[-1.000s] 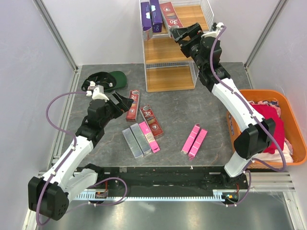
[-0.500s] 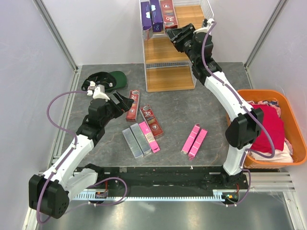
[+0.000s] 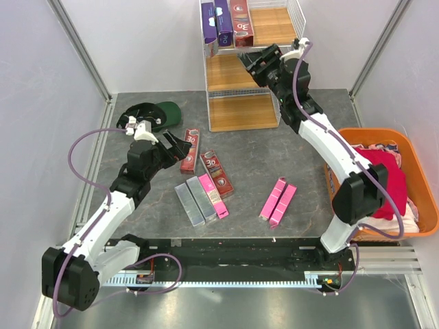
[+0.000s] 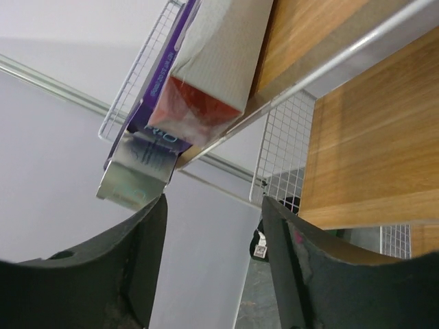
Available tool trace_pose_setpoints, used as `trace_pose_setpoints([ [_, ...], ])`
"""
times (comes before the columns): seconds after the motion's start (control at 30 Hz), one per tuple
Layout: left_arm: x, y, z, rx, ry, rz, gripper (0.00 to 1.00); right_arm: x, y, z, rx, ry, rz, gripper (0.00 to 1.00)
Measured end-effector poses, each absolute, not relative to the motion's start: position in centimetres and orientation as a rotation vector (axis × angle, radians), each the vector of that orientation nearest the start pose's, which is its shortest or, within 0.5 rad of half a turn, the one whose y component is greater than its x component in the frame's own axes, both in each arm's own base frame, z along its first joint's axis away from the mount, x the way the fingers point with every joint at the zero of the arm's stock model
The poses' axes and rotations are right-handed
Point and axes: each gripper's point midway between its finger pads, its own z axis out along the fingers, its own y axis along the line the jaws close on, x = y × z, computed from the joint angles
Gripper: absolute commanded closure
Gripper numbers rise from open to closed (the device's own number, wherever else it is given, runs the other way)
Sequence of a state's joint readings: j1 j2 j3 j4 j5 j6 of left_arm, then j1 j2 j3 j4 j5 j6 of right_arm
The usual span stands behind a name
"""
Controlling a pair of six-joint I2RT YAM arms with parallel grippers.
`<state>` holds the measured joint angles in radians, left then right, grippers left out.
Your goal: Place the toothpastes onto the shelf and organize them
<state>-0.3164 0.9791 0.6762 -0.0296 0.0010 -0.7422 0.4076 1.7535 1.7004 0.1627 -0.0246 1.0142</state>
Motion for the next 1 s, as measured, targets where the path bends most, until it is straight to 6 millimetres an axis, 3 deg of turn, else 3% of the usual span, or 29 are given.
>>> trace_pose_setpoints([
  [0.27,33.2,-13.6,19.2,-0.362,1.985,-0.647,0.0,43.5,23.6,41.7,0.399,1.516,1.162,0.21],
  [0.47,34.2,-13.8,16.7,-0.332,2.081,-0.584,0.0,39.3,21.7,39.3,0.373,1.545,1.12,0.19],
  [0.7,35.2,-13.8,13.4,-0.318,2.186,-0.507,0.01,36.7,20.4,32.7,0.349,1.686,1.015,0.19],
  [1.0,35.6,-13.0,8.1,-0.307,2.334,-0.339,0.02,35.0,20.9,22.8,0.344,1.927,0.978,0.19],
])
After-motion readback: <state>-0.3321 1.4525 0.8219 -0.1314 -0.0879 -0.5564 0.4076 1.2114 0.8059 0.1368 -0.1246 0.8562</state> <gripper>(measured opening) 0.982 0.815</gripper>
